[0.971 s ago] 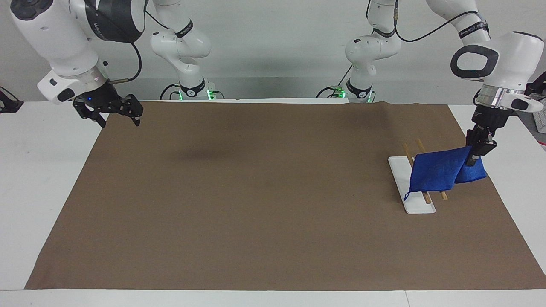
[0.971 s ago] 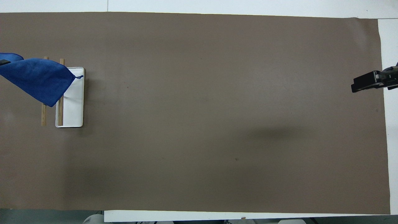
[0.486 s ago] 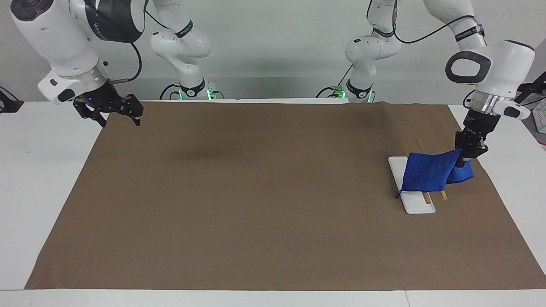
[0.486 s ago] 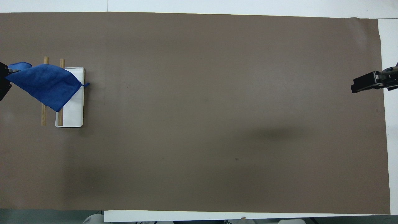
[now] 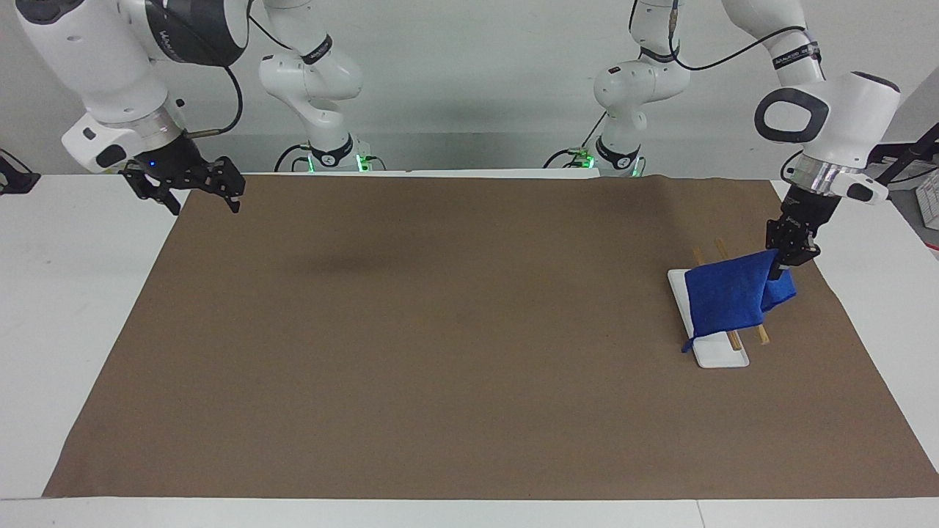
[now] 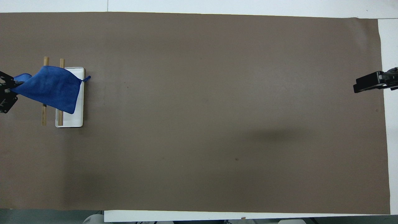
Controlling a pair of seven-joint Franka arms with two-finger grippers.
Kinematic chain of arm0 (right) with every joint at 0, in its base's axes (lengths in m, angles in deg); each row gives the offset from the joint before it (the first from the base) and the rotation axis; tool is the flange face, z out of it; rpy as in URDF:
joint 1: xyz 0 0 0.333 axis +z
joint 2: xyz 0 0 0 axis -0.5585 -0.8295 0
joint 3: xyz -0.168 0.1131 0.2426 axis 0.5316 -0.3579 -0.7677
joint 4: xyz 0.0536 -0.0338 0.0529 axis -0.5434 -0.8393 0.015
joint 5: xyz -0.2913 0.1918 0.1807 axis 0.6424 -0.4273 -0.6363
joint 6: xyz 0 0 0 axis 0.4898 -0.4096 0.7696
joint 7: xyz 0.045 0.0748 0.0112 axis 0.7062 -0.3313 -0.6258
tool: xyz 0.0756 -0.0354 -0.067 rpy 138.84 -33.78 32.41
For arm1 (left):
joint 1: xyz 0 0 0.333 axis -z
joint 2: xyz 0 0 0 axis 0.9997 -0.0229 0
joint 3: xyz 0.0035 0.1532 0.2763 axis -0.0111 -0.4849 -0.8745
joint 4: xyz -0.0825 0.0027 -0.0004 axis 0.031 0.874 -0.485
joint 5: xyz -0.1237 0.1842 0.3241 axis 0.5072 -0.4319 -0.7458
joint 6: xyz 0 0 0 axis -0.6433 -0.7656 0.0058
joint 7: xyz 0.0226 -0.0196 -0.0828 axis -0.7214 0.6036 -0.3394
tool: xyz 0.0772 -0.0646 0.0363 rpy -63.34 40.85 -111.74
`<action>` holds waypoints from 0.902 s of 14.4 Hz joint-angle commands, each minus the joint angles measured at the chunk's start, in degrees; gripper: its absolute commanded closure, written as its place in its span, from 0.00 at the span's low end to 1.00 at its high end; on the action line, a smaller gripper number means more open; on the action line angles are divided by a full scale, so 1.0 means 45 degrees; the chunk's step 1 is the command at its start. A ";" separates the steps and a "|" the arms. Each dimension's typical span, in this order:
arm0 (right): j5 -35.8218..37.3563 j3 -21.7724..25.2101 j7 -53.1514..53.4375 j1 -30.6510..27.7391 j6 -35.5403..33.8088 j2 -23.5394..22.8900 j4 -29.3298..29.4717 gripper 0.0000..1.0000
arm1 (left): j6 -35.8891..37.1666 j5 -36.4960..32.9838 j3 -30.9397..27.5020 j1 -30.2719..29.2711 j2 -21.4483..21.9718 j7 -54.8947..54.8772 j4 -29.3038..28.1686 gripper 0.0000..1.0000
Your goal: Right arm passes towel to left arm to hang
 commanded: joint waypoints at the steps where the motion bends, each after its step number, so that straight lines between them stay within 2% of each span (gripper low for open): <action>1: 0.0029 -0.0039 0.0204 0.0063 -0.0121 0.0150 -0.0108 0.00 | 0.0917 -0.0710 0.0055 -0.0330 0.0242 0.0188 0.0175 0.00; 3: 0.0029 -0.0039 0.0203 0.0064 -0.0122 0.0169 -0.0127 0.00 | 0.1754 -0.1628 0.0075 -0.0468 -0.0147 0.0188 0.1401 0.00; 7: 0.0029 -0.0039 0.0223 0.0005 -0.0122 0.0169 -0.0147 0.00 | 0.4798 -0.4067 0.0113 -0.0293 -0.1474 0.0110 0.4856 0.00; 9: 0.0029 -0.0039 0.0203 0.0005 -0.0122 0.0169 -0.0147 0.00 | 0.6148 -0.4755 0.0153 0.0038 -0.1848 -0.0259 0.6110 0.00; 11: 0.0029 -0.0039 0.0203 0.0005 -0.0122 0.0169 -0.0147 0.00 | 0.7766 -0.4835 0.0192 0.0604 -0.1947 -0.1406 0.7068 0.00; 13: 0.0029 -0.0039 0.0203 0.0005 -0.0122 0.0169 -0.0166 0.00 | 1.0300 -0.4874 0.0173 0.1307 -0.1966 -0.4232 0.8180 0.00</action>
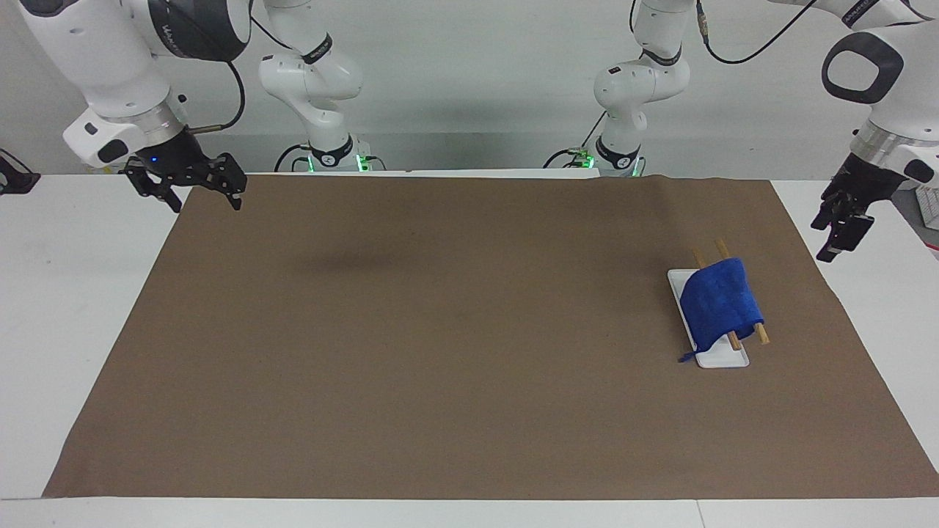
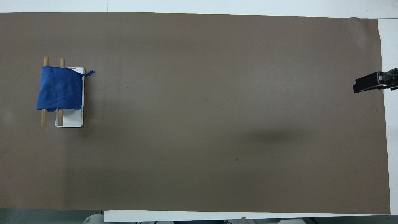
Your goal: Right arm passes towel to left arm to hang
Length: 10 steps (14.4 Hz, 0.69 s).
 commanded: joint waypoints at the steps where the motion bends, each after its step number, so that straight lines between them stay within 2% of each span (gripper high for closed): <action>1: 0.0030 -0.0050 0.0203 -0.0061 -0.0121 0.0154 -0.0133 0.00 | 0.3330 -0.0348 -0.0049 0.0802 -0.0308 -0.3222 0.1692 0.00; 4: 0.0030 -0.0050 0.0203 -0.0061 -0.0121 0.0154 -0.0153 0.00 | 0.5407 -0.0444 -0.0087 0.1622 0.0489 -0.5515 0.1872 0.00; 6: 0.0030 -0.0050 0.0203 -0.0061 -0.0121 0.0154 -0.0133 0.00 | 0.6248 -0.0659 -0.0204 0.2285 0.0844 -0.6453 0.1677 0.00; 10: 0.0030 -0.0050 0.0203 -0.0061 -0.0121 0.0154 -0.0153 0.00 | 0.6116 -0.0660 -0.0185 0.2425 0.0494 -0.7043 0.1871 0.00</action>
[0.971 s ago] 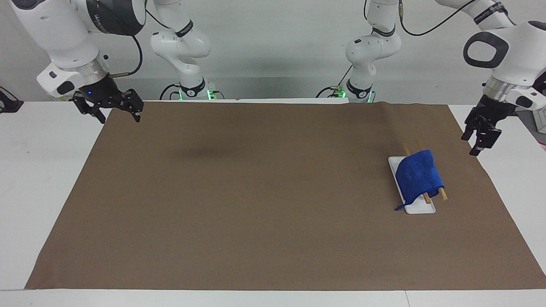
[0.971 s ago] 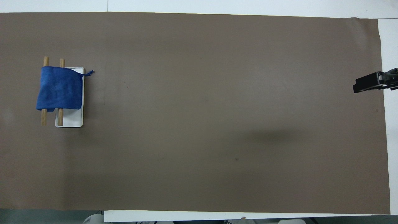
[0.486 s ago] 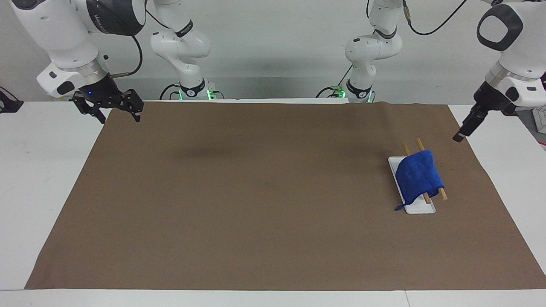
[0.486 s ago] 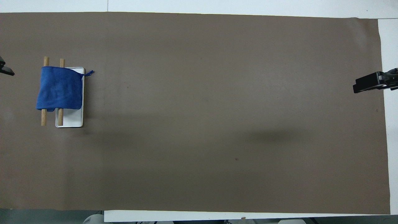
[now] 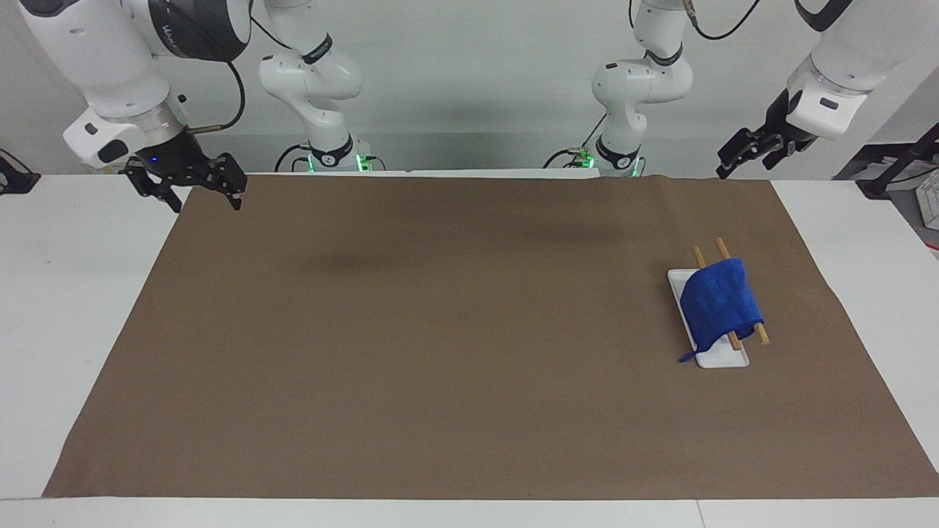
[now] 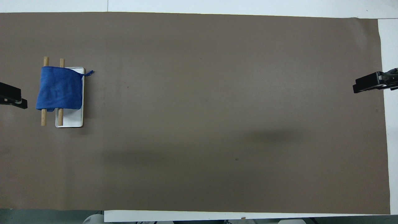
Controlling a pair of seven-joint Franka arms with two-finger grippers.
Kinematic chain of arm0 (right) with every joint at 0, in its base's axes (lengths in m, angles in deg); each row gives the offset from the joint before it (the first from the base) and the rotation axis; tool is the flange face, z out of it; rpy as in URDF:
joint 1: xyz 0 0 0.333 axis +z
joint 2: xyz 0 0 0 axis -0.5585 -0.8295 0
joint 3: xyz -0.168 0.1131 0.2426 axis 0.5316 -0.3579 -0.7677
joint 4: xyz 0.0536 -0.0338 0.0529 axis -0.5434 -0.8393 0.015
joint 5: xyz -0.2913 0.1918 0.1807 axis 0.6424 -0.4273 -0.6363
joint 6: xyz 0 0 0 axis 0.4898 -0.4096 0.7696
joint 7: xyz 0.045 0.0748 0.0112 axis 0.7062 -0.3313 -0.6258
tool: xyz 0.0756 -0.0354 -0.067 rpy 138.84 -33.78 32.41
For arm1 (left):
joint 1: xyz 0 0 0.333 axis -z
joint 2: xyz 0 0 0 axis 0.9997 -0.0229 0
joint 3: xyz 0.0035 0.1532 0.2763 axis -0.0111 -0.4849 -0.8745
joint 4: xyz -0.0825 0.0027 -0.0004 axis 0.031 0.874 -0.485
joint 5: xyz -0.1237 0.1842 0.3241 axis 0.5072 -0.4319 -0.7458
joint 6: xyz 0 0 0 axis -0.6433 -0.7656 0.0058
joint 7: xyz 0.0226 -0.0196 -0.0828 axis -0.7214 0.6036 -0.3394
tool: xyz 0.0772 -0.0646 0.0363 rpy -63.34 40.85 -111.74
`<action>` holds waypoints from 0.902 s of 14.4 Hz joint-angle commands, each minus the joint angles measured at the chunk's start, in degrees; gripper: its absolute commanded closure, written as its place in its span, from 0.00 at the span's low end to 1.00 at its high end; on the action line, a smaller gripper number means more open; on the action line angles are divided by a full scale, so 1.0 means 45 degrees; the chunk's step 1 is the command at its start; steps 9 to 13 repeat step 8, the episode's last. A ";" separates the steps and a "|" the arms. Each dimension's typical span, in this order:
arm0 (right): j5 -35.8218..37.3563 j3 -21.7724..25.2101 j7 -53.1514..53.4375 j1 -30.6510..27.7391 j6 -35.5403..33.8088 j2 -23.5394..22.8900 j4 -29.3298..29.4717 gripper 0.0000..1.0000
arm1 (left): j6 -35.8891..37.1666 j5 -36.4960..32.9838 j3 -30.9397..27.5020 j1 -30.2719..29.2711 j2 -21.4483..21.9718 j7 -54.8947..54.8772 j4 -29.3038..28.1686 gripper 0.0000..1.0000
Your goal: Right arm passes towel to left arm to hang
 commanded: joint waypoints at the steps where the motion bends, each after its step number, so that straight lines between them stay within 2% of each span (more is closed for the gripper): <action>1: 0.0030 -0.0050 0.0223 -0.0042 -0.0121 0.0154 -0.0149 0.00 | 0.0122 -0.0325 -0.0087 0.0240 -0.0394 -0.0828 0.0304 0.00; 3: 0.0030 -0.0050 0.0203 -0.0061 -0.0121 0.0154 -0.0149 0.00 | 0.0277 -0.0286 -0.0125 0.0240 -0.0728 -0.1221 0.1046 0.00; 13: 0.0030 -0.0050 0.0203 -0.0061 -0.0121 0.0154 -0.0149 0.00 | 0.0199 -0.0247 -0.0184 0.0240 -0.0592 -0.1671 0.0873 0.00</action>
